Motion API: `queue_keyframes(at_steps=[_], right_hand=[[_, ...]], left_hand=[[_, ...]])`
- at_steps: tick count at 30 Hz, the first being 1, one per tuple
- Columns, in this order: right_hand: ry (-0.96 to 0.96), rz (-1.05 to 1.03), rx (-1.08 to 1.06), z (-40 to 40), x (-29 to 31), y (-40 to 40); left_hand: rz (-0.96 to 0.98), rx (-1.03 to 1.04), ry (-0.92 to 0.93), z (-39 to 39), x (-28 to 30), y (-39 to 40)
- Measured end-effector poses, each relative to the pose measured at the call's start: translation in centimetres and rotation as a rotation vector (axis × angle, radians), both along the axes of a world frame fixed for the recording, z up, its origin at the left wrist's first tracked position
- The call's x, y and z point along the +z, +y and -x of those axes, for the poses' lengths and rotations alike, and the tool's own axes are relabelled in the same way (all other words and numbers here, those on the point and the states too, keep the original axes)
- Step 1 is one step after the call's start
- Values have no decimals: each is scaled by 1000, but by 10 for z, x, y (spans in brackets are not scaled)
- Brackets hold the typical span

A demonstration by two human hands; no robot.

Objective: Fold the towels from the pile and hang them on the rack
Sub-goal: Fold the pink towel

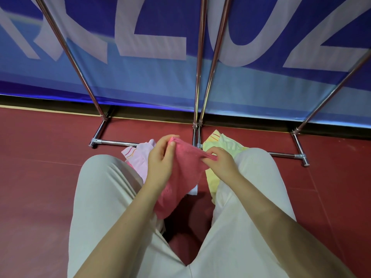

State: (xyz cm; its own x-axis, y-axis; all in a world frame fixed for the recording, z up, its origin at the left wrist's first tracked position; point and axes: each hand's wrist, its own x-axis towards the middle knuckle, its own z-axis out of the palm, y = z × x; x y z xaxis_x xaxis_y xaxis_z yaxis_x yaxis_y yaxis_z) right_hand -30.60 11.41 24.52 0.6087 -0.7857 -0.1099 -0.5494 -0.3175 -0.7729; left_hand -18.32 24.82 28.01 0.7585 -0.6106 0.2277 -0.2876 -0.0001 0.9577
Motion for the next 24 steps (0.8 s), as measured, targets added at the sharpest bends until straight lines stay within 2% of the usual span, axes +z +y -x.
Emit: queue_keyframes(at_steps=[2, 4, 6, 11, 19, 24], right_hand=[[-245, -169, -113, -1, 12, -4], [-490, -235, -250, 3, 23, -8], [-610, -291, -312, 7, 29, -9], [-546, -197, -249, 7, 27, -4], [-577, -142, -275, 5, 22, -2], [-456, -167, -302, -2, 9, 0]], left_hand=[[-21, 95, 60, -9, -4, -1], [-34, 156, 129, -15, -8, -4], [-49, 155, 140, -13, -11, -7], [-20, 207, 255, -12, -14, -9], [-5, 220, 355, -14, -14, -9], [-74, 260, 500, -17, -24, -11]])
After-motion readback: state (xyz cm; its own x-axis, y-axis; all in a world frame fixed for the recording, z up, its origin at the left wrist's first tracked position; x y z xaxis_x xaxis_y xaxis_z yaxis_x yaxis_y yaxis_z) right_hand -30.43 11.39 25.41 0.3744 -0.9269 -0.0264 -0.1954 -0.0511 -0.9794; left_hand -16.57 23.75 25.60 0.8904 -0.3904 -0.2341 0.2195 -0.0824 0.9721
